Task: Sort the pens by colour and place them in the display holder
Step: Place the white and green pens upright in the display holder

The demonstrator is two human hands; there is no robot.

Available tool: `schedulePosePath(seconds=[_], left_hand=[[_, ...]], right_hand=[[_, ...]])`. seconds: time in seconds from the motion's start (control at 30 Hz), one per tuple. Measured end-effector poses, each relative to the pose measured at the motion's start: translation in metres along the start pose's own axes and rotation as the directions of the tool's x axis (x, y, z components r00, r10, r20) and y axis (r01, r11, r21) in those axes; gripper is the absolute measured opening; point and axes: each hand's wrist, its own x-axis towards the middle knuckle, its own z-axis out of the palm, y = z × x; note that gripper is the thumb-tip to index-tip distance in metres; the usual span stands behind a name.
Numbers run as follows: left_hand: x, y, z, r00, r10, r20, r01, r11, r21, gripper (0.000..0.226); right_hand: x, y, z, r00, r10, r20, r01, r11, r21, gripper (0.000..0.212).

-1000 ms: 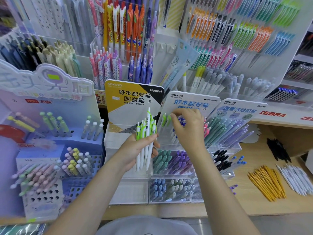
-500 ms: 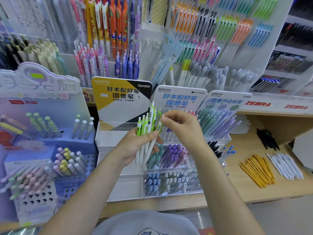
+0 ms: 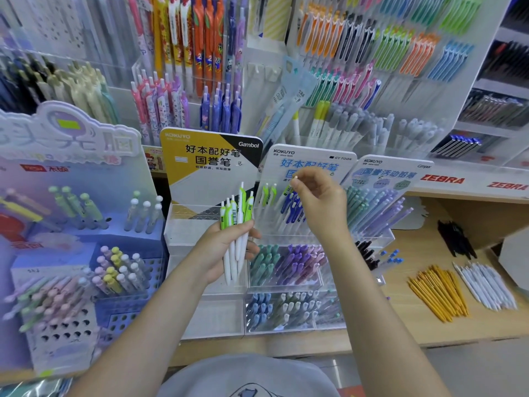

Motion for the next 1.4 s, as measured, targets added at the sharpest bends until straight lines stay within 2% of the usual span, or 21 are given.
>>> schedulePosePath(seconds=[0.1, 0.23, 0.33, 0.43, 0.57, 0.7, 1.03, 1.13, 1.17, 1.23, 1.3, 1.4], left_hand=[[-0.001, 0.003, 0.000, 1.000, -0.003, 0.003, 0.003, 0.996, -0.085, 0.032], [-0.001, 0.004, -0.002, 1.000, -0.003, 0.027, 0.006, 0.992, -0.129, 0.031], [0.000, 0.003, -0.002, 1.000, -0.004, 0.029, 0.007, 0.995, -0.102, 0.021], [0.001, 0.002, -0.002, 0.999, -0.015, 0.030, 0.017, 0.996, -0.087, 0.016], [0.001, 0.005, 0.000, 0.999, -0.031, 0.039, 0.035, 0.995, -0.096, 0.031], [0.001, 0.005, 0.000, 0.997, -0.053, 0.063, 0.060, 0.992, -0.110, 0.036], [0.001, 0.005, 0.000, 0.995, -0.044, 0.091, 0.050, 0.996, -0.073, 0.038], [0.001, 0.005, 0.002, 0.996, -0.021, 0.091, 0.026, 0.999, -0.048, 0.037], [0.001, 0.005, 0.002, 0.996, -0.004, 0.092, 0.006, 1.000, -0.020, 0.037], [0.001, 0.006, 0.005, 0.995, 0.033, 0.097, -0.037, 0.999, 0.038, 0.037], [0.002, 0.007, 0.009, 0.992, 0.063, 0.108, -0.070, 0.995, 0.065, 0.036], [0.002, 0.007, 0.011, 0.991, 0.074, 0.116, -0.082, 0.994, 0.067, 0.032]], right_hand=[[0.001, 0.007, 0.004, 1.000, -0.026, 0.014, 0.027, 0.996, -0.089, 0.011], [0.002, 0.009, 0.004, 0.999, -0.052, 0.017, 0.054, 0.986, -0.156, 0.019], [0.003, 0.007, 0.003, 0.999, -0.041, 0.005, 0.042, 0.987, -0.154, 0.008], [0.005, 0.008, 0.003, 0.999, -0.042, 0.016, 0.044, 0.972, -0.231, 0.003], [0.008, 0.015, 0.006, 0.977, -0.199, 0.078, 0.213, 0.882, -0.421, 0.007], [0.011, 0.022, 0.014, 0.963, -0.252, 0.091, 0.259, 0.789, -0.558, 0.011], [0.012, 0.027, 0.017, 0.958, -0.280, 0.064, 0.265, 0.773, -0.576, 0.006], [0.004, 0.014, 0.011, 0.951, -0.309, 0.012, 0.278, 0.836, -0.474, 0.010], [-0.001, 0.006, 0.009, 0.963, -0.268, 0.018, 0.254, 0.887, -0.385, 0.011], [-0.011, -0.012, 0.009, 0.988, -0.092, 0.121, 0.113, 0.978, -0.178, 0.007], [-0.017, -0.022, 0.013, 0.969, 0.055, 0.239, -0.043, 0.998, -0.054, 0.009], [-0.020, -0.025, 0.015, 0.950, 0.144, 0.278, -0.160, 0.986, 0.036, 0.008]])
